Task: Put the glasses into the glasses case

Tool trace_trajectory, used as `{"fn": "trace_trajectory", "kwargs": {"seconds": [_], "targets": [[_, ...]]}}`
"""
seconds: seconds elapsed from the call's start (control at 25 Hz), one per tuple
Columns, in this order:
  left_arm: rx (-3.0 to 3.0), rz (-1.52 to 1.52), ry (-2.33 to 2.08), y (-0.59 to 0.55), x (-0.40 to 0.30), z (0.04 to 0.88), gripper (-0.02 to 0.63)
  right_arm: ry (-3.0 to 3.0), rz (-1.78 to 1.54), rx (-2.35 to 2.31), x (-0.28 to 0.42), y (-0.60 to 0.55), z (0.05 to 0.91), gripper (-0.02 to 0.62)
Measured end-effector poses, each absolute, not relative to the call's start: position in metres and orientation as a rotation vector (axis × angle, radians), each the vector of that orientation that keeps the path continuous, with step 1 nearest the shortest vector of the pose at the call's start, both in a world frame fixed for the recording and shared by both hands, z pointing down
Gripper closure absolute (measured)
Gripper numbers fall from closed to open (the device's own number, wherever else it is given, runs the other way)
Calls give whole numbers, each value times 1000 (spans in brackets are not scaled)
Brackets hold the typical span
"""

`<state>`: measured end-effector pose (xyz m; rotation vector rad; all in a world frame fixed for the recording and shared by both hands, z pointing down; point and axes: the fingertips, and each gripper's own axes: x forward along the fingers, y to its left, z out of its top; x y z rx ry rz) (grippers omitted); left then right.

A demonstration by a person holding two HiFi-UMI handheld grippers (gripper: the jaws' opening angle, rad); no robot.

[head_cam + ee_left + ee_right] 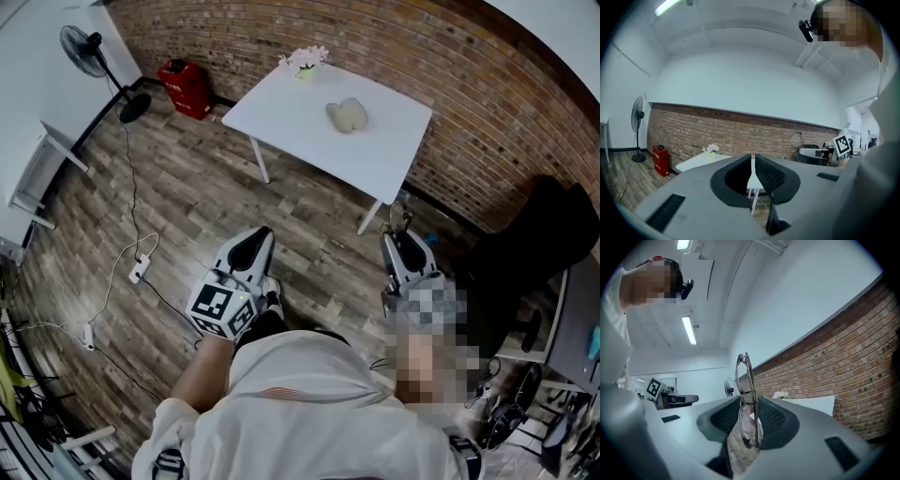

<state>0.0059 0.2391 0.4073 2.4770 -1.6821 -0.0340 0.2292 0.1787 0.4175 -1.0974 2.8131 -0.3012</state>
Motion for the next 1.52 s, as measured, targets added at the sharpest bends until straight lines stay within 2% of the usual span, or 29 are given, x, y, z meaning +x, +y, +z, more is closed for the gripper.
{"fn": "trace_trajectory", "kwargs": {"seconds": [0.28, 0.84, 1.08, 1.52], "targets": [[2479, -58, -1608, 169, -24, 416, 572, 2819, -311, -1173, 201, 119, 419, 423], [2509, -119, -1498, 45, -141, 413, 572, 2814, -292, -1307, 89, 13, 403, 423], [2528, -102, -1444, 14, -170, 425, 571, 2839, -285, -1331, 50, -11, 412, 423], [2554, -80, -1383, -90, -154, 430, 572, 2804, -332, -1404, 69, -108, 423, 423]]}}
